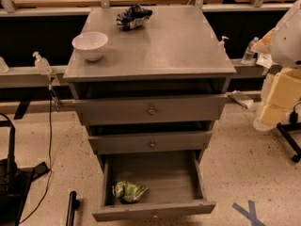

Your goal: Pick green jalapeno chip bag from bottom drawer and place on counter

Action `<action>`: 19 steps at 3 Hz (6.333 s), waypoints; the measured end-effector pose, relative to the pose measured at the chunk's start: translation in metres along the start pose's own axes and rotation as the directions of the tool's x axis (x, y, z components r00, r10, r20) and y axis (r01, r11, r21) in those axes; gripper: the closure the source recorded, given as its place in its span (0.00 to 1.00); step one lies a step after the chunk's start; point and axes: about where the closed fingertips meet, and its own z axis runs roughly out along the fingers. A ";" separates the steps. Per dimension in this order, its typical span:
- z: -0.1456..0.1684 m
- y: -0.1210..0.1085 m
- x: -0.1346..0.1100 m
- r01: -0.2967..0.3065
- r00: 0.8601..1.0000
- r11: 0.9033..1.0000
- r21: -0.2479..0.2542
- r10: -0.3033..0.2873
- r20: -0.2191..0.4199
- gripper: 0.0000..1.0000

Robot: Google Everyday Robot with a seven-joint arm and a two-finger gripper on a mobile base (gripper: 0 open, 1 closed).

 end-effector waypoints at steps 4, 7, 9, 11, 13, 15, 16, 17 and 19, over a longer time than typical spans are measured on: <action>0.111 0.056 -0.127 0.144 0.907 0.982 -0.119 -0.083 0.413 0.00; 0.203 0.057 -0.155 0.342 0.878 0.918 -0.203 -0.235 0.417 0.00; 0.325 0.122 -0.171 0.455 0.822 0.857 -0.241 -0.300 0.484 0.00; 0.346 0.111 -0.185 0.428 0.808 0.884 -0.188 -0.281 0.518 0.00; 0.495 0.108 -0.174 0.346 0.823 0.914 -0.211 -0.188 0.535 0.00; 0.624 0.102 -0.174 0.290 0.859 0.924 -0.249 -0.137 0.493 0.00; 0.679 0.109 -0.201 0.301 0.872 0.905 -0.301 -0.133 0.472 0.00; 0.682 0.109 -0.201 0.300 0.871 0.904 -0.303 -0.130 0.473 0.00; 0.747 0.109 -0.192 0.236 0.885 0.916 -0.323 -0.065 0.461 0.00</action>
Offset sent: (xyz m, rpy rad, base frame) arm 0.0476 0.1273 -0.1403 0.6473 -0.0244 0.1898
